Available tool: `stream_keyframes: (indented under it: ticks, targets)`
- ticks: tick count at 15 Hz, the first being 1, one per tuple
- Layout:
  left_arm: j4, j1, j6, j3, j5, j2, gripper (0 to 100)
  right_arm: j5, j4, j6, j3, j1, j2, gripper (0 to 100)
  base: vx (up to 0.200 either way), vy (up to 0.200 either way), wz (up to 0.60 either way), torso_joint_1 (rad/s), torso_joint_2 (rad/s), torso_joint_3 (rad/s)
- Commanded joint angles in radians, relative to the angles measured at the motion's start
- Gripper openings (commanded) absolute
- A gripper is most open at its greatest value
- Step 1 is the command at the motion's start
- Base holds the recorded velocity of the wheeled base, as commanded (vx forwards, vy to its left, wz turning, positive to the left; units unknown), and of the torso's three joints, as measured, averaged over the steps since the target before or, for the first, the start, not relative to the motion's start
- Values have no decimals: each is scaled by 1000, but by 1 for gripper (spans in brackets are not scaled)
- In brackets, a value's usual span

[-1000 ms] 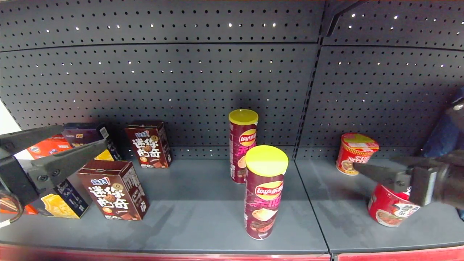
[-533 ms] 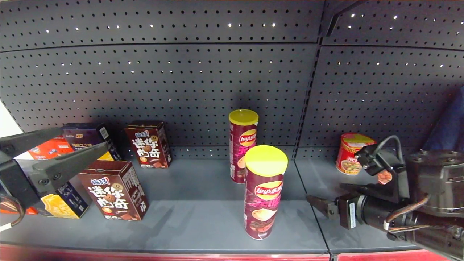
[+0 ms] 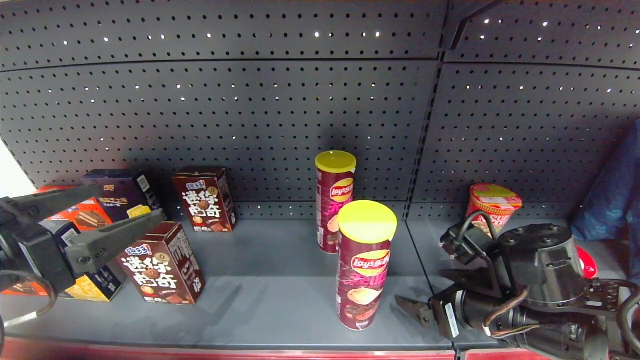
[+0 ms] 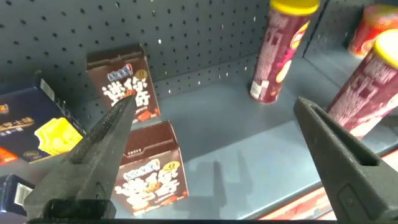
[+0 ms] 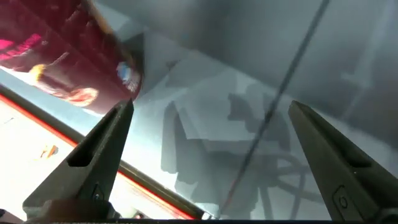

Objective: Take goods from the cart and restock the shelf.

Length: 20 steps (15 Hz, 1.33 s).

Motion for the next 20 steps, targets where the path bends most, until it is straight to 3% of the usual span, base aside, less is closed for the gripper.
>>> stream_keyframes:
  ticks: [1, 10, 20]
  targets:
    - [-1, 0, 5, 20, -2, 7, 100, -4, 0, 0, -27, 8, 43, 100, 0, 0, 0, 0, 0, 0]
    - [-1, -1, 7, 26, -8, 8, 100, -8, -4, 2, -127, 27, 135, 100, 0, 0, 0, 0, 0, 0]
    - [-1, -1, 5, 34, -8, 8, 100, -8, -23, 2, -139, 61, 152, 100, 0, 0, 0, 0, 0, 0]
